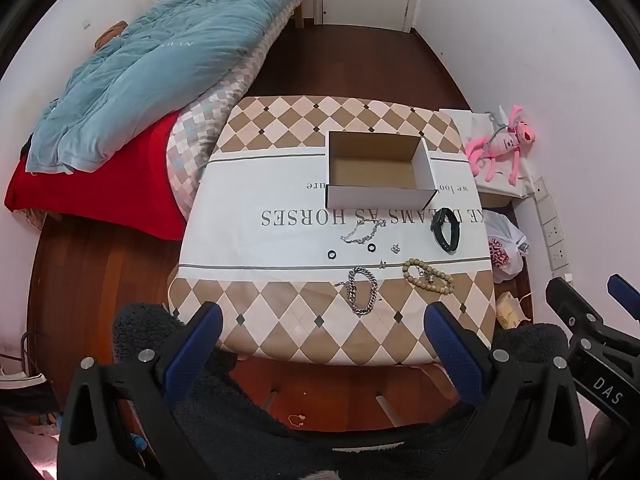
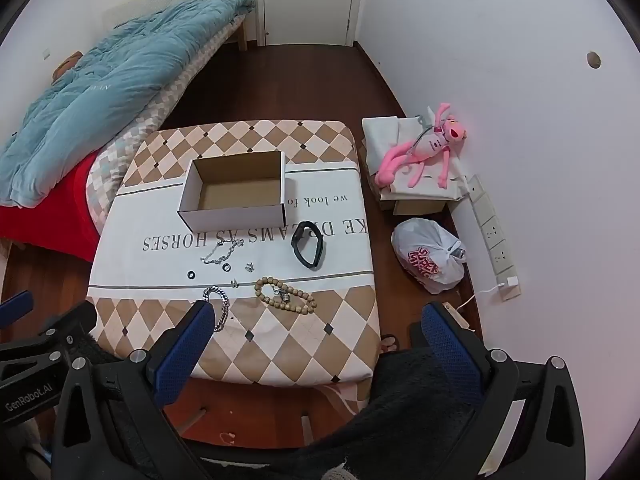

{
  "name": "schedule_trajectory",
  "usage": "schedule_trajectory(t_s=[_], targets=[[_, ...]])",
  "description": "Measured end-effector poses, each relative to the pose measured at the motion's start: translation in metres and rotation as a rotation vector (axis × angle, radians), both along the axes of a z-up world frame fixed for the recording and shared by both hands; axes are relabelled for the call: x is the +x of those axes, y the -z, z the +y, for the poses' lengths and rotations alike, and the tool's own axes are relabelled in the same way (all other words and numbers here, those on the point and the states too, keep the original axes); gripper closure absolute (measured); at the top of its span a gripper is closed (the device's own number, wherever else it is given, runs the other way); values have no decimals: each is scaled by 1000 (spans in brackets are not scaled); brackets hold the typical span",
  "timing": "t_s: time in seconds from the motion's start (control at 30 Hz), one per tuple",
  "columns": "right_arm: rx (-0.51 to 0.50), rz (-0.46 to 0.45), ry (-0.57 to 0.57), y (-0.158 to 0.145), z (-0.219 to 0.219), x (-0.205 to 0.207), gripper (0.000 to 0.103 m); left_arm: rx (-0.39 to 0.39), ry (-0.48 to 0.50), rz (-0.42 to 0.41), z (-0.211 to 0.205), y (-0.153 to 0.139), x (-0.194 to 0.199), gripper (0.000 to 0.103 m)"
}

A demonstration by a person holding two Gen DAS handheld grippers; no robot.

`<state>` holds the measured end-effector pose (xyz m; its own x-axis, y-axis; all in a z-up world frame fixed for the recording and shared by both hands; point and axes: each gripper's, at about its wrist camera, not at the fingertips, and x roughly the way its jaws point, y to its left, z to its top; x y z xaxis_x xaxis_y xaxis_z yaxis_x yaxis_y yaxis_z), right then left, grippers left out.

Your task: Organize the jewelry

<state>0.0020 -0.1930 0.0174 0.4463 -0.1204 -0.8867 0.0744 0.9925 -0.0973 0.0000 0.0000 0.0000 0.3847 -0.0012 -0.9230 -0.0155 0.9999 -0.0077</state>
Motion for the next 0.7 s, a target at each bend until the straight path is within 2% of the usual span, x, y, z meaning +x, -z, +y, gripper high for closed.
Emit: schedule_trajectory(t_s=[0.7], targets=[[-2, -4, 2, -1, 1, 0, 0, -8, -1, -11, 0, -4, 2, 0]])
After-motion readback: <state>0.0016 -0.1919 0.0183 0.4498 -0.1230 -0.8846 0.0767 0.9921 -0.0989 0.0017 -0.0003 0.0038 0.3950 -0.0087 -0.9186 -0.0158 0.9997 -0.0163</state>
